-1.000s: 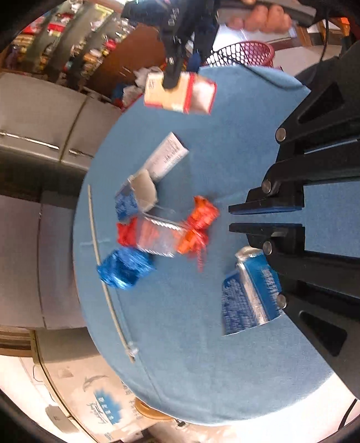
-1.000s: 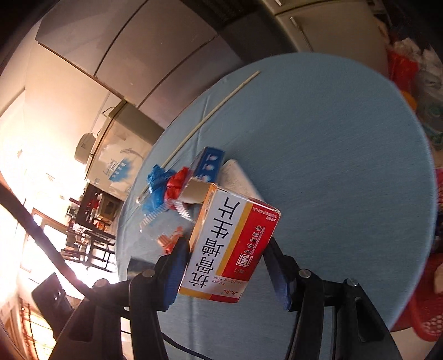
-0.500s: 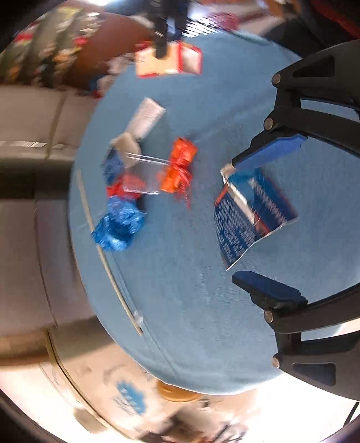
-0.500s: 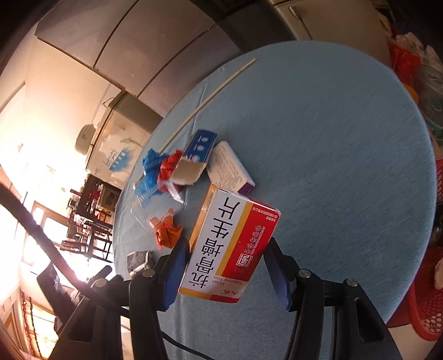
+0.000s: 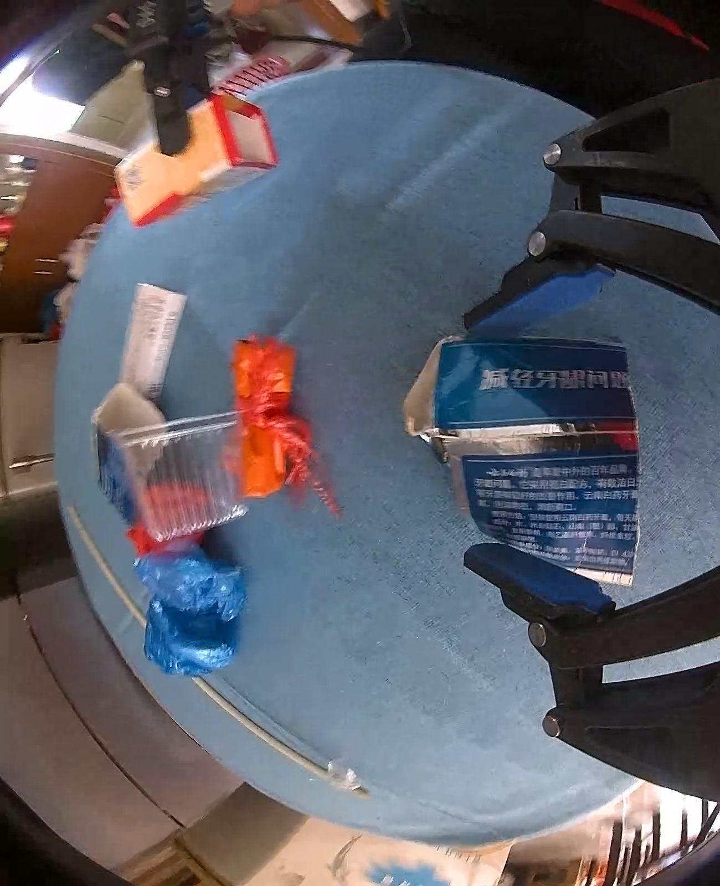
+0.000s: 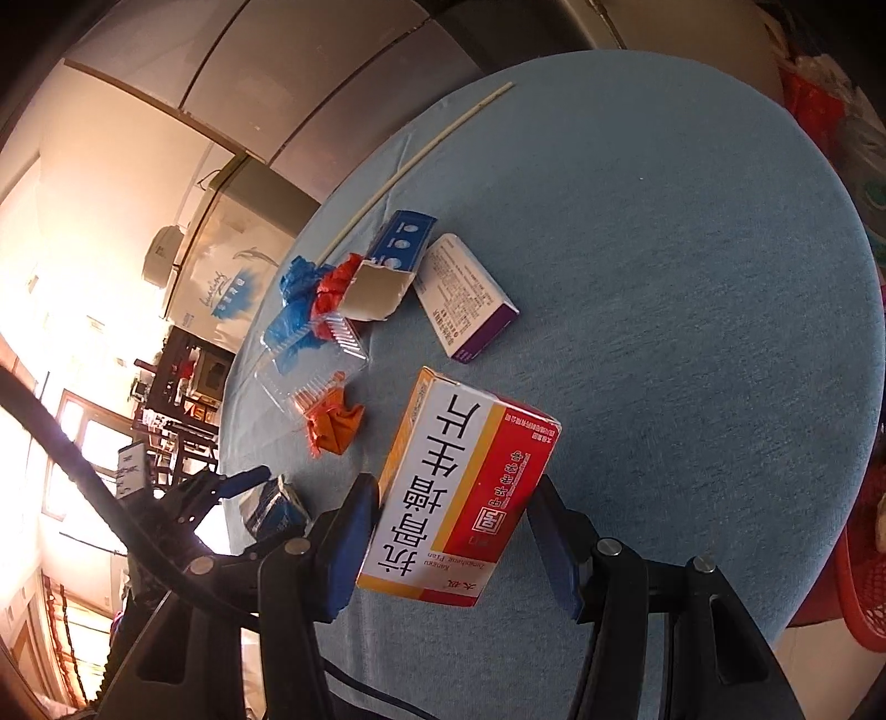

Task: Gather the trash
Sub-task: 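Lift the blue box with the left tool while the right tool holds the orange box, then hold the blue box in the left tool and raise it off the table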

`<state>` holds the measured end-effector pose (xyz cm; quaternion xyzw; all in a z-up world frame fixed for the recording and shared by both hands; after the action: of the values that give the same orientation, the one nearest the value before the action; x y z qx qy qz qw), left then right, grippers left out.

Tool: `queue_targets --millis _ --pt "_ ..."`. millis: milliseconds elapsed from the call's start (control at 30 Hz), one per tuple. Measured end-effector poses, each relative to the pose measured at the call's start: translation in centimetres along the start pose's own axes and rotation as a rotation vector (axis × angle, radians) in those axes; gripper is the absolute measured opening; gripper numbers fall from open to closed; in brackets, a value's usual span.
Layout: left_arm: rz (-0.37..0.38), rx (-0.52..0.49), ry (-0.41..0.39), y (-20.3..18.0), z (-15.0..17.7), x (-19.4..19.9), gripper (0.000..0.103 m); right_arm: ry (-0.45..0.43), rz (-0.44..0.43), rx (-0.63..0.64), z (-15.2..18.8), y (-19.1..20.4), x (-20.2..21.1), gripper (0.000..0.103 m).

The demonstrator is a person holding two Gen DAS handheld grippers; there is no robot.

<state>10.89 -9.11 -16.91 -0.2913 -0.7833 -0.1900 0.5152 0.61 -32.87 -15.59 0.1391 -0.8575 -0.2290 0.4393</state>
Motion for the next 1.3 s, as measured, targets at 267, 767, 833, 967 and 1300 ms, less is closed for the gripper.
queue_targets --millis 267,767,833,967,1300 --pt "0.008 0.145 -0.036 1.1 0.8 0.0 0.077 -0.006 -0.017 0.032 -0.5 1.3 -0.4 0.059" --pt "-0.002 0.276 -0.144 -3.7 1.1 2.5 0.041 -0.061 0.005 0.042 -0.8 0.1 1.1 0.059" --pt "-0.005 0.275 -0.16 -4.0 1.6 2.6 0.041 -0.065 0.005 0.03 -0.8 -0.4 1.4 0.059" --pt "0.01 0.304 -0.16 -3.6 1.2 2.5 0.041 -0.07 0.018 0.027 -0.4 -1.3 2.2 0.059" --pt "0.05 0.392 -0.186 -0.2 1.4 5.6 0.061 -0.05 -0.002 0.011 0.2 -1.4 1.3 0.059"
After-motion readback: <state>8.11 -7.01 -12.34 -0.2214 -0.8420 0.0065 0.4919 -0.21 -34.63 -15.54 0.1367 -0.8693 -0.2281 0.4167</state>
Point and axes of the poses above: each gripper's, at about its wrist camera, not at the fingertips, and x roughly against the way its jaws point, y to its left, z to its underside, the point moved 6 cm from there along -x, roughly the way its jaws point, and after that the axes turned 15 degrees about x, right-handed, at the moved point
